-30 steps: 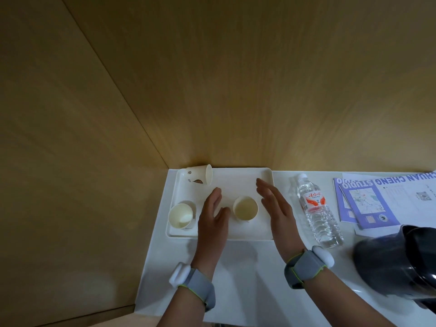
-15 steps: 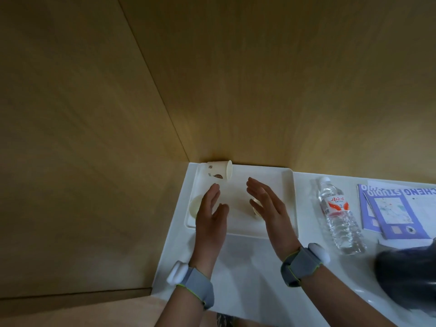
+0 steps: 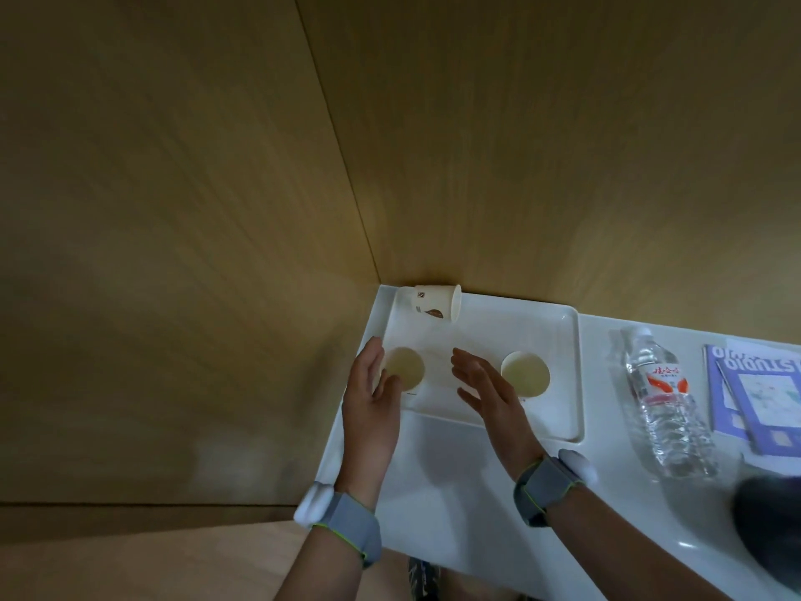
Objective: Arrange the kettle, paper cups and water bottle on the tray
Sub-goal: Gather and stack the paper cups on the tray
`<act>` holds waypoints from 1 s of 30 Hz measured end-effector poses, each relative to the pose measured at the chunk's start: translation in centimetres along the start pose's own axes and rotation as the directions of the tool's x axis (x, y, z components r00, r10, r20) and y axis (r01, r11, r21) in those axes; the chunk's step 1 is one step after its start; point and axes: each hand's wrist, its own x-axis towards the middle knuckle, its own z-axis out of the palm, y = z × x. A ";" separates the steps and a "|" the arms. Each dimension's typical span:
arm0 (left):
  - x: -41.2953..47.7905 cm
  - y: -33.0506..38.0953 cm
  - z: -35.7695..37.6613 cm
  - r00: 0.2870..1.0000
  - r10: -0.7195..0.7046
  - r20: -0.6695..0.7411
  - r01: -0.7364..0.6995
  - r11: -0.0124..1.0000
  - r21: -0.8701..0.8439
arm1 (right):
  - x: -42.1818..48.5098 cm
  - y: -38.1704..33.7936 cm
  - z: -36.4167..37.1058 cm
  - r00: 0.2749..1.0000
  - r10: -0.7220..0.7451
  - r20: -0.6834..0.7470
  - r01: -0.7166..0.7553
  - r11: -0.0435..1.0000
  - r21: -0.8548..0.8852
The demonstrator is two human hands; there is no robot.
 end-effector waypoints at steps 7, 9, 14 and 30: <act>0.2 -1.4 -0.8 0.998 -0.057 0.006 0.057 0.998 -0.001 | 0.6 1.1 0.8 0.999 0.023 0.029 -0.023 0.999 -0.029; 0.4 -2.0 -0.9 0.997 -0.077 -0.004 0.077 0.997 0.003 | 0.7 1.2 1.0 0.999 0.024 0.042 -0.022 0.999 -0.037; 0.8 -3.1 -0.8 0.992 -0.123 -0.012 0.123 0.992 -0.019 | 1.1 1.3 1.5 0.997 0.030 0.070 -0.026 0.998 -0.059; 1.1 -3.4 -0.7 0.987 -0.161 0.013 0.161 0.987 0.000 | 1.7 1.4 2.2 0.995 0.041 0.092 -0.033 0.996 -0.086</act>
